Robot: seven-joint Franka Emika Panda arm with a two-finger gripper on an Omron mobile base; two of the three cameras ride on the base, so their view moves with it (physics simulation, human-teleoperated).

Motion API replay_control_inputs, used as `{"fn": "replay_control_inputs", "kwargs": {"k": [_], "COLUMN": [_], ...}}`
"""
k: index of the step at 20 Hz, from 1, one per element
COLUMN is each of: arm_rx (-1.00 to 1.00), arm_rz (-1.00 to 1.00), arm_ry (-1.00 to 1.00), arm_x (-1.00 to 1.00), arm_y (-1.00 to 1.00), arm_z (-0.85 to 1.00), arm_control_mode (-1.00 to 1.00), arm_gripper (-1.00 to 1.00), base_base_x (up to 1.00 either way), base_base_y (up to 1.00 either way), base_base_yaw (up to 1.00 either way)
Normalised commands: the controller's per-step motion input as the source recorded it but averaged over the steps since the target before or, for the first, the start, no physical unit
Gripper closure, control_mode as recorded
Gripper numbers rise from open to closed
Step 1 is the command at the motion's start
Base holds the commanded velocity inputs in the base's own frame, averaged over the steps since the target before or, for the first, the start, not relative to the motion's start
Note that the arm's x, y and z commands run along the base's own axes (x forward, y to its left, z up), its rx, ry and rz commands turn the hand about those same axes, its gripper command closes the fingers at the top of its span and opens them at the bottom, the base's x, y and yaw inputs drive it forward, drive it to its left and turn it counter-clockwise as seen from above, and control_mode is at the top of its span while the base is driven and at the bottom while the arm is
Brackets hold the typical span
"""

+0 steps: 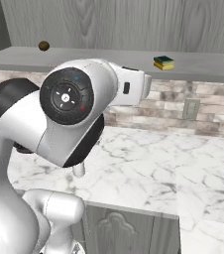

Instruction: Pick the spray and sponge from the cabinet and place them on the counter.

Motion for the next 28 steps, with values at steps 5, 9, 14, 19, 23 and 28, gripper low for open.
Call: {"fn": "replay_control_inputs", "kwargs": {"k": [5,9,14,19,23,28], "arm_rx": [0.0,0.0,0.0,0.0,0.0,0.0], "arm_rz": [-0.05,0.0,0.0,0.0,0.0,0.0], "arm_ry": [0.15,0.09,0.01,0.0,0.01,0.04], "arm_x": [0.29,0.29,0.18,0.09,0.21,0.24], "arm_y": [0.0,0.05,0.02,0.0,0.0,0.0], "arm_z": [0.06,0.0,0.01,0.0,-0.02,0.0], "arm_control_mode": [-1.0,-1.0,-1.0,-1.0,-1.0,-1.0], "arm_gripper": [-1.0,-1.0,-1.0,-1.0,-1.0,-1.0], "base_base_x": [0.0,0.0,0.0,0.0,0.0,0.0], "base_base_y": [0.0,0.0,0.0,0.0,0.0,0.0], "base_base_yaw": [0.0,0.0,0.0,0.0,0.0,0.0]}}
